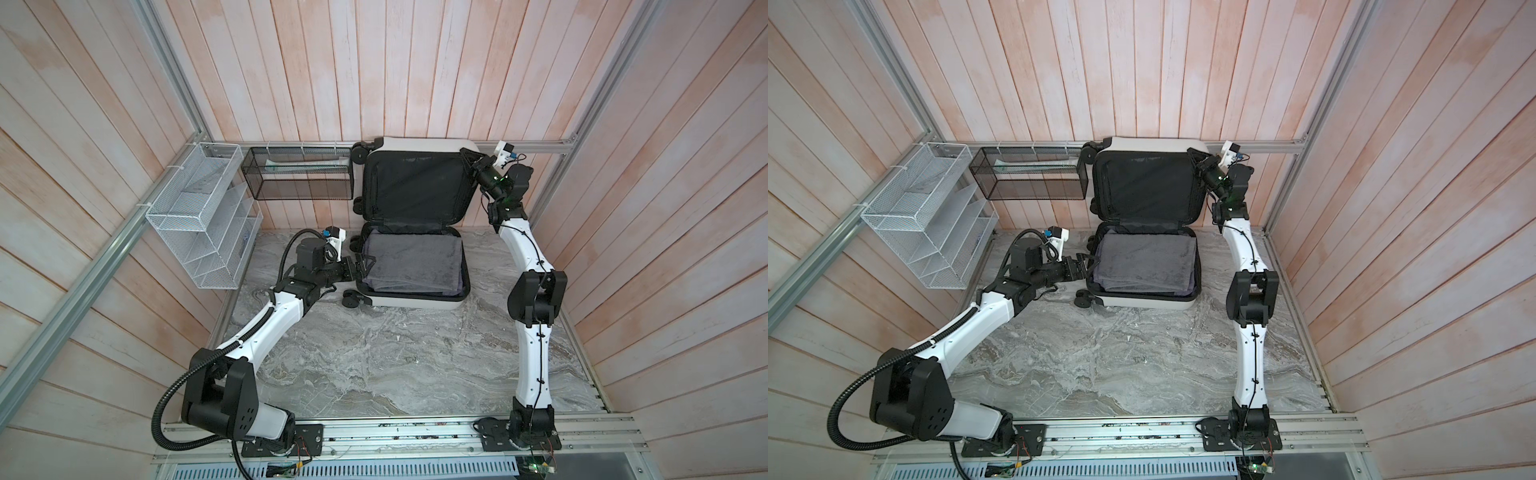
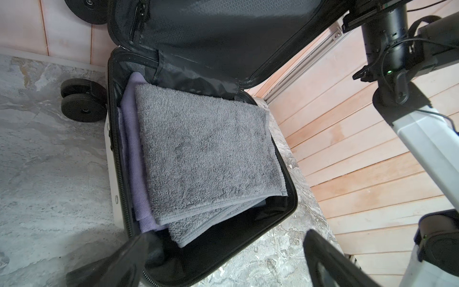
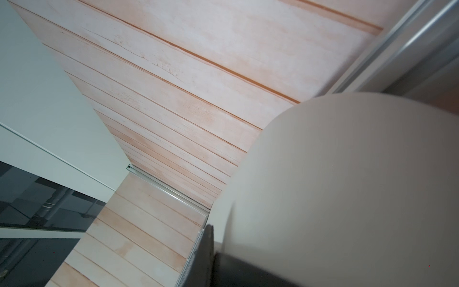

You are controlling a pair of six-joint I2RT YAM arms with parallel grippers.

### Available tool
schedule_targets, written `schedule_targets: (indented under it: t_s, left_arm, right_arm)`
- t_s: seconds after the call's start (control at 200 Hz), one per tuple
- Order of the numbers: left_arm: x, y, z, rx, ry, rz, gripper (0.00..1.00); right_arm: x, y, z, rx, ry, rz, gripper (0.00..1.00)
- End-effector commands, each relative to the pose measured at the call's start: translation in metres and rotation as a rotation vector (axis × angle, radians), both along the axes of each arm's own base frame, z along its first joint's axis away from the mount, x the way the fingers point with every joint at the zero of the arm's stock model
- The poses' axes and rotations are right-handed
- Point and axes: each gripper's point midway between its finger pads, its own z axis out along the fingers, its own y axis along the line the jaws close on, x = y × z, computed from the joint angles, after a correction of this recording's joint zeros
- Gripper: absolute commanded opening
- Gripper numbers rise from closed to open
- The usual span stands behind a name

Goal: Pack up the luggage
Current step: 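Swing the white lid closed over the towel with the right gripper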

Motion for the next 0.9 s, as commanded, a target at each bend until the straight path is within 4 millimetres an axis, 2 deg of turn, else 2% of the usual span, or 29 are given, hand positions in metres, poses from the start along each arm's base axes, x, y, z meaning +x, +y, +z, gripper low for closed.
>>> schedule_targets:
  t_s: [0.0,0.135,0.255,0.35,0.48,0.66,0.715,0.73,0.735,0.78,0.825,0.895]
  left_arm:
    - [-0.006,-0.004,0.008,-0.022,-0.026,-0.023,1.0]
    - [-0.006,-0.004,0.012,-0.034,-0.034,-0.023,1.0]
    - [-0.01,-0.003,0.024,-0.048,-0.053,-0.02,1.0]
    - [-0.015,0.0,0.038,-0.064,-0.08,-0.011,1.0]
    - [-0.025,0.005,0.061,-0.086,-0.124,0.007,1.0]
    - [-0.044,0.016,0.086,-0.116,-0.166,0.049,1.0]
    - [-0.05,0.019,0.091,-0.123,-0.175,0.054,1.0]
    - [-0.052,0.02,0.092,-0.126,-0.174,0.056,1.0]
    - [-0.052,0.02,0.092,-0.127,-0.174,0.057,1.0]
    - [-0.056,0.022,0.094,-0.128,-0.175,0.061,1.0]
    - [-0.061,0.024,0.098,-0.129,-0.182,0.063,1.0]
    - [-0.066,0.027,0.1,-0.127,-0.185,0.071,1.0]
  right_arm:
    - [-0.009,0.01,0.011,-0.013,-0.042,-0.015,0.0]
    - [-0.021,0.017,0.011,-0.016,-0.042,-0.007,0.0]
    - [-0.041,0.025,0.01,-0.014,-0.036,0.006,0.0]
    - [-0.062,0.033,0.009,-0.053,-0.055,0.001,0.0]
    - [-0.096,0.034,-0.004,-0.064,-0.03,-0.012,0.0]
    - [-0.154,0.027,-0.049,-0.095,0.055,-0.042,0.0]
    - [-0.174,0.026,-0.074,-0.115,0.101,-0.045,0.0]
    - [-0.18,0.026,-0.073,-0.12,0.097,-0.046,0.0]
    - [-0.183,0.026,-0.08,-0.124,0.111,-0.044,0.0]
    - [-0.201,0.026,-0.096,-0.154,0.146,-0.046,0.0]
    - [-0.22,0.026,-0.123,-0.187,0.201,-0.05,0.19]
    - [-0.251,0.024,-0.166,-0.22,0.304,-0.054,0.62]
